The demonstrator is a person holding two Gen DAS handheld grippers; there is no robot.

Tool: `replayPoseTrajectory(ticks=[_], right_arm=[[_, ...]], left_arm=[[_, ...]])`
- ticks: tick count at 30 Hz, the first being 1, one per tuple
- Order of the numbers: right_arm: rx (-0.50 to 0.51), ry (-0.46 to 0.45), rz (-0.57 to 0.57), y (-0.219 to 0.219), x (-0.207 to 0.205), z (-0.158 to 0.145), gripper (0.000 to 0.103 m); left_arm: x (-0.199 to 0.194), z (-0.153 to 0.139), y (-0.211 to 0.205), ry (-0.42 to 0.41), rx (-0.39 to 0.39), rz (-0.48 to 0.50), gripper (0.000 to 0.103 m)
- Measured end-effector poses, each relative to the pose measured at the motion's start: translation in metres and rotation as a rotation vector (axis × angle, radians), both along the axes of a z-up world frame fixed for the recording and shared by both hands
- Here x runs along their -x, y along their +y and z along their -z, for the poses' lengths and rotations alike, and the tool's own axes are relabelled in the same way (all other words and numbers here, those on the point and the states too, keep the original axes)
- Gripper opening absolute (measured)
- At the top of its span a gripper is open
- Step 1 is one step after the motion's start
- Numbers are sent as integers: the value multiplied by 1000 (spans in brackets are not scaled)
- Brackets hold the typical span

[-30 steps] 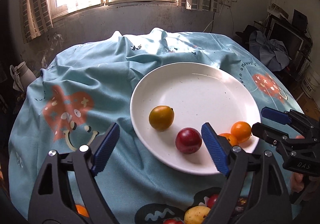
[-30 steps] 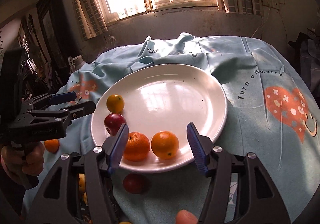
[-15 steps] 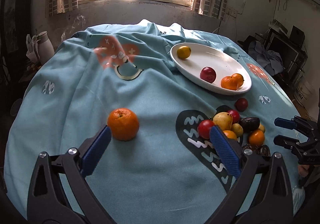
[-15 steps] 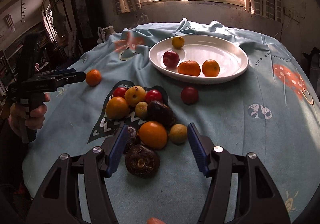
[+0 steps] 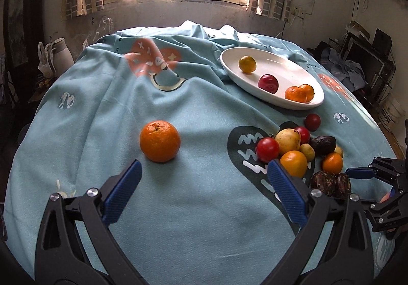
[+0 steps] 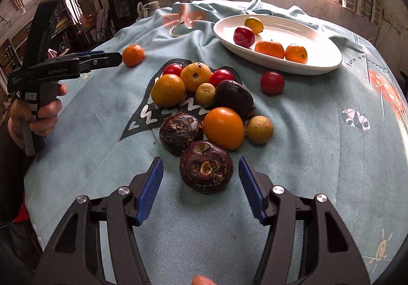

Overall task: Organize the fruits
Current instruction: 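Grasp a dark brown fruit with the right gripper while the left gripper grasps an orange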

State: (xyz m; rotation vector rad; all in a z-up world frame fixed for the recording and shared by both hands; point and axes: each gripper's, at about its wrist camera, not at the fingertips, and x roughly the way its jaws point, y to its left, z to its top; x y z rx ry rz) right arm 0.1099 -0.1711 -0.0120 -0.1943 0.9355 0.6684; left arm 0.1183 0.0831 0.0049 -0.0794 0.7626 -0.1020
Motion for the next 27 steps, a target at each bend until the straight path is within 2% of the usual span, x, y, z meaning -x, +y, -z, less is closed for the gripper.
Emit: replayPoseTrajectory(ticks=[2,9,12,17,22,24,26,27], right_arm=[[5,2,5,0,0,2,61],[17,8,10,0,-2,7,44],[18,12,8,-1,-2,6,43],[-104,77,33,-17,-5,-2,43],[-154,78,75,-28,-5,-8,43],[-156,72,87,-29,-5,-9,43],[-156,76,88,-30,-5,-9,43],[-156,77,88,-30,-5,-8,43]], left_arm=[[0,0,0,0,0,0,101],[-1,1,-1,6,-7,0,101],[-2,3,-2,11,-27,-4,101],[-6,9,0,29,-45,-25,100],[-14,10,11,19,-49,-86,99],[-22,12,17,28,-33,-101,95],[-32,16,21,50,-26,-104,81],[-36,19,22,62,-20,-102,78]])
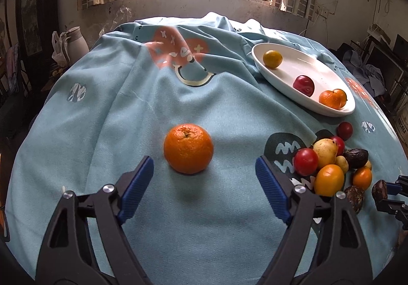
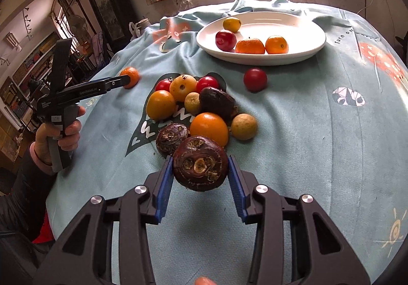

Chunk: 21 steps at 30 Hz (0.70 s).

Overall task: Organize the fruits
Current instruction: 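Grasp a dark brown fruit with the right gripper while the left gripper grasps an orange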

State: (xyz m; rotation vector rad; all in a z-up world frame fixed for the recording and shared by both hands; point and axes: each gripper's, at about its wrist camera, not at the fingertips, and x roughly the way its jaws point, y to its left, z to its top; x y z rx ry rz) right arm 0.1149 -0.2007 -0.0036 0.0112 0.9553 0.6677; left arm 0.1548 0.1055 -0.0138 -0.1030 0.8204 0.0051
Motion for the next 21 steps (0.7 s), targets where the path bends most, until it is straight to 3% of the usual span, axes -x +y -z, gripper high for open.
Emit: replayPoseTrajectory(ticks=[2,9,14,21], right_arm=[[0,2,-2,0,0,0,43],[4,6,-5,1,0,2,43],[7,8,1,1,-1,3,43],[11,9,4,1,-1,4,43]], left_arm=[[-8,5,0,19,-5,4,68],[-20,9,4,13,-21,-31,68],[-23,13,6,35,-22,-37,55],[-22,13,8,37,-23,-58,46]])
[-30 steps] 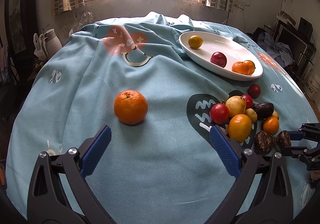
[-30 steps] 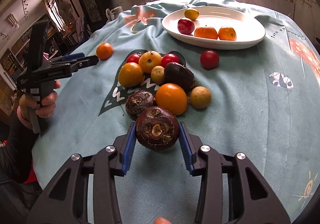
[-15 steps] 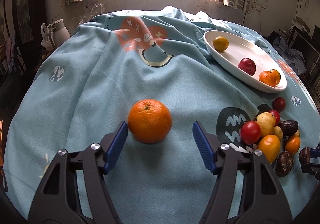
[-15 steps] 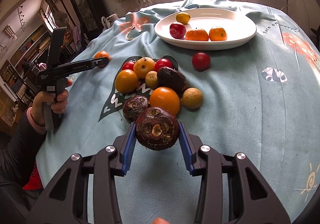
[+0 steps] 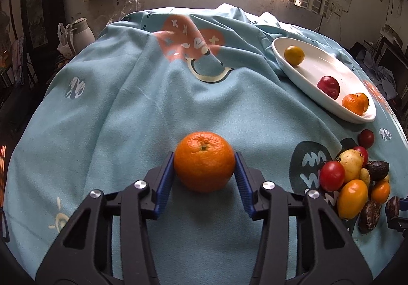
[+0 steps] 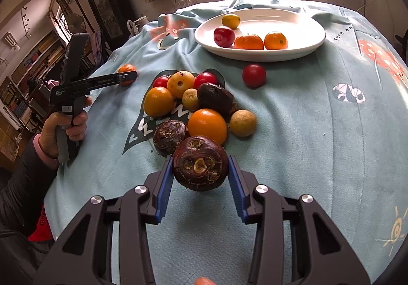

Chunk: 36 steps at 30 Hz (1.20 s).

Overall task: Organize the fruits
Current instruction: 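Grasp a dark brown fruit with the right gripper while the left gripper grasps an orange, then place the brown fruit and orange on the white plate and open both grippers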

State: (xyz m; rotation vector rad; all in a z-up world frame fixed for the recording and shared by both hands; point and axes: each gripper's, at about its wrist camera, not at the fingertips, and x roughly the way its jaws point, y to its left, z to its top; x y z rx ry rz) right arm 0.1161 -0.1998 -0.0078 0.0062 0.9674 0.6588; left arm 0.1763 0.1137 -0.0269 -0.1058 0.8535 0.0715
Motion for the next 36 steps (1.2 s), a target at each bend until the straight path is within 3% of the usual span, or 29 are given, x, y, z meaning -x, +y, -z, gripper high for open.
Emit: replayPoseTrajectory(ticks=[10,20,28,32,36], right_arm=[[7,-8,6,-1,-3,2,43],[-139,-63,-8,-4,-12,-21,43],[-207,-208,240,-35,-88,-49,43],[-210,-199,325,-48,-132,-40,43],[-166,-193,336,-46,-163,-30,42]], left_arm=[[5,-5,-7,-4,11,18,45],[14,-55,-76,-123,-3,182,45],[-40,-77,-129,-146,-11,261,45],[-79,-71,-145,-120,6,270,45],[-116,-63,-154,-96,-15,259,45]])
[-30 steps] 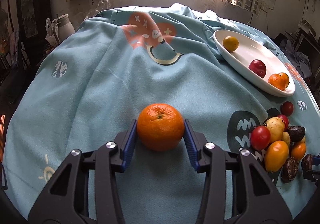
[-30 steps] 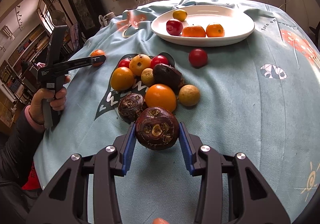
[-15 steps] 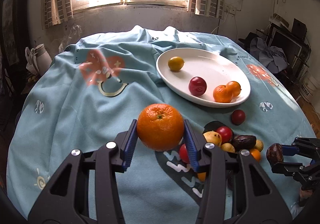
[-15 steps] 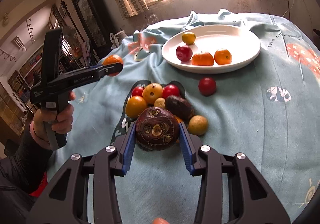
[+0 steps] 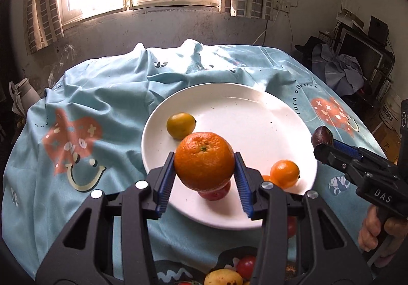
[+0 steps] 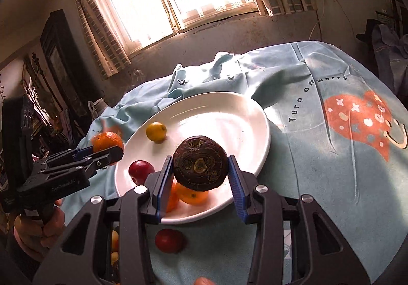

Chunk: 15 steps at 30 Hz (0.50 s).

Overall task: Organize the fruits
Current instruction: 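Place the brown fruit and orange on the white plate and open both grippers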

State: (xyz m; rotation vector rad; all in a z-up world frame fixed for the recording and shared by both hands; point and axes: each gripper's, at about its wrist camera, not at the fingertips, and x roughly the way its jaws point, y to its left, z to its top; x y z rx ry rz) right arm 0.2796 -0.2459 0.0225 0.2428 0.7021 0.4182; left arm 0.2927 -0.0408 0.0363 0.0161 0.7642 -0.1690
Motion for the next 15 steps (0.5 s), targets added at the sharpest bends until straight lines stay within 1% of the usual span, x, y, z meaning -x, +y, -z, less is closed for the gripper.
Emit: replayPoseTrajectory(ticks=[3,6,7,8,9,10,11,13,15], right_arm=[[25,13,-10,6,-13,7,42],[47,22,-15,13,-22,13,43],[51,20,-16,14,-24,14,48],[55,18,-19,14,-25,14,58],[62,17,-15,14,-23,12,63],[64,12,-12,14,-20,9,64],[61,3,-16,14,-16,5,64],[56,-19,-27,14,-4,-5,64],[51,-23,-42,15,9,-12,64]], left_arm=[[-25,10,-2,45,-8,-12,45],[-39,21,-1,91,-9,-18,46],[-41,23,0,101,-13,-17,46],[-42,24,0,107,-17,-18,47],[-41,23,1,109,-21,-21,49],[-37,20,2,92,-25,-27,66],[-29,14,3,57,-35,-41,78],[-11,2,7,2,-56,-56,86],[8,-8,11,-11,-56,-52,89]])
